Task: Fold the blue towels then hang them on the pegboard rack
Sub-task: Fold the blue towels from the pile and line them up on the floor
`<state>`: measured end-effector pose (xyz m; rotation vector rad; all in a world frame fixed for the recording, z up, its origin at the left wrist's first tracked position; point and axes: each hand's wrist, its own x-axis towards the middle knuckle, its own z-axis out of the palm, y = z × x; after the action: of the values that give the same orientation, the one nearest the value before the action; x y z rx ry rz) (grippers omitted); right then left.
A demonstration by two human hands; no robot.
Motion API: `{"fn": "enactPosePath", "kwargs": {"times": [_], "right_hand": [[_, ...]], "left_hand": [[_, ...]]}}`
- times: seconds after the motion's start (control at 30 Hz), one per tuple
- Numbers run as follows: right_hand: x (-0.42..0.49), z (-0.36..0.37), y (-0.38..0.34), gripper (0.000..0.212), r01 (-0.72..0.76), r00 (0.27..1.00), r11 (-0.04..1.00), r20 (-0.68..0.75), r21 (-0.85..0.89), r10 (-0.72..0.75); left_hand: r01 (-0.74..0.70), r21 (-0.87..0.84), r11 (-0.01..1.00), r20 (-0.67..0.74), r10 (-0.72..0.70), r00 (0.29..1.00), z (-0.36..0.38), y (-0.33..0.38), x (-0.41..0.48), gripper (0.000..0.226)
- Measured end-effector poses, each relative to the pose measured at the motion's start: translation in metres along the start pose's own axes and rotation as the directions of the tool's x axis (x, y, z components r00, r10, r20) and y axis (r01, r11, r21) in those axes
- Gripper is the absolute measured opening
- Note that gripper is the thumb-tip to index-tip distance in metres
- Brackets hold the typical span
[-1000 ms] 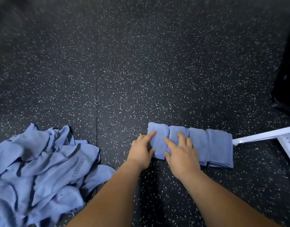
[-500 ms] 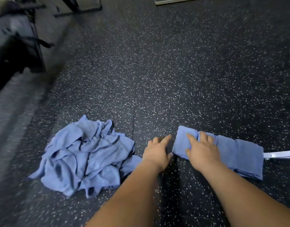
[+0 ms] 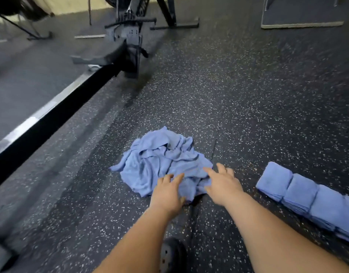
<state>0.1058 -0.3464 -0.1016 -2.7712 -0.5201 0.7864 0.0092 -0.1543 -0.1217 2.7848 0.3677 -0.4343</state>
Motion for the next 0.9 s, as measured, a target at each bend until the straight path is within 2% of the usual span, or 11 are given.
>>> {"fn": "enactPosePath", "kwargs": {"times": [0.2, 0.4, 0.47, 0.53, 0.63, 0.77, 0.83, 0.9], "right_hand": [[0.020, 0.022, -0.064, 0.071, 0.185, 0.976, 0.976, 0.137, -0.118, -0.168], [0.044, 0.057, -0.068, 0.074, 0.206, 0.967, 0.947, 0.199, -0.246, -0.159], [0.051, 0.061, -0.066, 0.075, 0.197, 0.975, 0.952, 0.148, -0.236, -0.165], [0.057, 0.062, -0.067, 0.072, 0.185, 0.983, 0.961, 0.038, -0.207, -0.181], [0.059, 0.053, -0.071, 0.058, 0.182, 0.971, 0.972, -0.131, -0.151, -0.202], [0.046, 0.031, -0.072, 0.025, 0.220, 0.906, 0.976, -0.371, 0.000, -0.204], [0.036, 0.018, -0.070, 0.018, 0.216, 0.880, 0.976, -0.437, 0.015, -0.188], [0.025, 0.000, -0.070, 0.016, 0.181, 0.885, 0.983, -0.440, 0.023, -0.153]], "left_hand": [[0.048, -0.048, 0.998, -0.008, -0.049, 0.999, -0.008, -0.053, -0.011, 0.085], [0.075, -0.095, 0.993, -0.008, -0.076, 0.997, -0.008, -0.086, 0.005, 0.082], [0.069, -0.116, 0.991, -0.008, -0.070, 0.997, -0.006, -0.092, 0.012, 0.081], [0.076, -0.129, 0.989, -0.020, -0.079, 0.997, -0.004, -0.093, 0.018, 0.079], [0.098, -0.141, 0.985, -0.007, -0.100, 0.995, -0.003, -0.085, 0.028, 0.072], [0.086, -0.085, 0.993, -0.078, -0.092, 0.993, -0.014, -0.075, 0.036, 0.028], [0.100, -0.129, 0.987, -0.145, -0.118, 0.982, -0.022, -0.076, 0.034, 0.025], [0.107, -0.188, 0.976, -0.214, -0.147, 0.966, -0.035, -0.079, 0.030, 0.019]]}}
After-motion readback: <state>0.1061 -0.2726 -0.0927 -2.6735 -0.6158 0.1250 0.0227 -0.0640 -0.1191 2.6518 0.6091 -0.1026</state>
